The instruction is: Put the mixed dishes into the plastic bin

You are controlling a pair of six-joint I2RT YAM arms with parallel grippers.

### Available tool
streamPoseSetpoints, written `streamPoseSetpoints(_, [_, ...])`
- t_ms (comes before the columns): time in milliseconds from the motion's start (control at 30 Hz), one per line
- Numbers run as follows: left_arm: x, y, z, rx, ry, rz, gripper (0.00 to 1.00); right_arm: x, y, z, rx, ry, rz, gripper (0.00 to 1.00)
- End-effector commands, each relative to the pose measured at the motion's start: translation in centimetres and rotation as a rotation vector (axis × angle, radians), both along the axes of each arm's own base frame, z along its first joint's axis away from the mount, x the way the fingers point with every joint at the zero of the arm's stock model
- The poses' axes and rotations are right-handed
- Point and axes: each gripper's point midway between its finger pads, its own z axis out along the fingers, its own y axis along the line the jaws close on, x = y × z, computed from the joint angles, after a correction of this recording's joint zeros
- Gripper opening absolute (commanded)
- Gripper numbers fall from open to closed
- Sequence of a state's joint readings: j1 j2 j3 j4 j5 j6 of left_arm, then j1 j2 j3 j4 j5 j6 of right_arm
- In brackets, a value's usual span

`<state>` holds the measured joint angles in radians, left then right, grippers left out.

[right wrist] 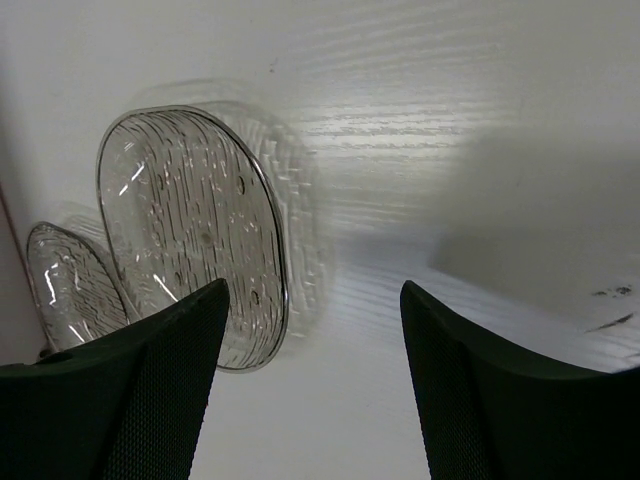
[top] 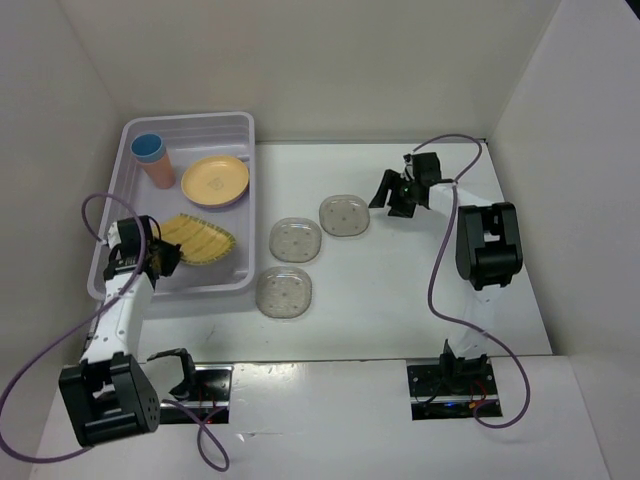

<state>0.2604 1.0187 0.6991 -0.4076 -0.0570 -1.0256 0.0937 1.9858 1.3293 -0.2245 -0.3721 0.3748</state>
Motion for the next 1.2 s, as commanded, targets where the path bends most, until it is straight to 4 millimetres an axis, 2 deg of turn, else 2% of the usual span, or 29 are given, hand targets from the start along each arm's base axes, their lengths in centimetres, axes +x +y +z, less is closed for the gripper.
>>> streamPoseSetpoints(0, [2.4,1.3,0.9,0.020,-0.050,0.033,0.00,2.4,1.1,1.8,0.019,-0.091,0.042,0.74])
streamPoseSetpoints(200, [3.6,1.6,-1.1,0.001,-0.004,0.041,0.00,2.8,1.3,1.2,0.023,-0.086,0.057,0.74])
streamPoseSetpoints(233, [3.4,1.3,-2.1,-0.015,0.022,0.032,0.00,2.7,1.4,0.8,0.034,-0.072,0.056,0.74])
streamPoseSetpoints(333, [3.7,1.2,-3.2,-0.029,0.047,0.026,0.00,2.8,1.6,0.7,0.041,-0.070,0.062,0.74])
streamPoseSetpoints(367, [3.7,1.2,-3.6,-0.032,0.060,0.026,0.00,2.8,1.6,0.1,0.040,-0.058,0.062,0.74])
streamPoseSetpoints(433, [4.2,1.1,-4.1,-0.046,0.079,0.018,0.00,3.2,2.3,1.1,0.050,-0.081,0.079,0.74])
streamPoseSetpoints(467, [4.0,0.9,-4.7,-0.068,0.100,0.023,0.00,3.2,2.3,0.4,0.049,-0.068,0.078,0.74])
streamPoseSetpoints(500, [4.2,0.9,-4.8,-0.076,0.104,0.030,0.13,3.4,2.8,0.8,0.050,-0.080,0.088,0.74])
streamPoseSetpoints(533, [4.2,0.6,-5.5,-0.103,0.124,0.032,0.22,3.3,2.8,0.3,0.050,-0.069,0.088,0.74])
streamPoseSetpoints(600, [4.5,0.1,-5.7,-0.137,0.127,0.023,0.49,3.4,2.8,0.5,0.050,-0.069,0.088,0.74])
streamPoseSetpoints(633, [4.6,0.1,-5.7,-0.143,0.125,0.030,0.67,3.2,3.2,0.1,0.049,-0.060,0.097,0.74])
streamPoseSetpoints(733, [4.3,0.0,-5.4,-0.157,0.132,0.045,0.76,3.2,3.5,0.2,0.036,-0.063,0.105,0.74])
streamPoseSetpoints(767, [4.3,0.3,-5.0,-0.145,0.130,0.054,0.85,3.2,3.5,0.2,0.036,-0.063,0.105,0.74])
streamPoseSetpoints(867, [4.1,0.3,-2.7,-0.145,0.092,0.077,0.92,3.2,3.4,-0.1,0.028,-0.048,0.099,0.73])
streamPoseSetpoints(967, [4.3,0.7,1.4,-0.117,-0.013,0.095,0.98,2.9,3.3,-0.8,0.026,-0.027,0.099,0.70])
streamPoseSetpoints(1100, [4.0,1.1,8.1,-0.006,-0.175,0.048,1.00,2.8,3.1,-1.4,0.012,-0.014,0.099,0.68])
streamPoseSetpoints(1167, [4.1,1.3,10.5,0.052,-0.224,0.011,1.00,2.9,3.6,-1.1,0.013,-0.023,0.109,0.67])
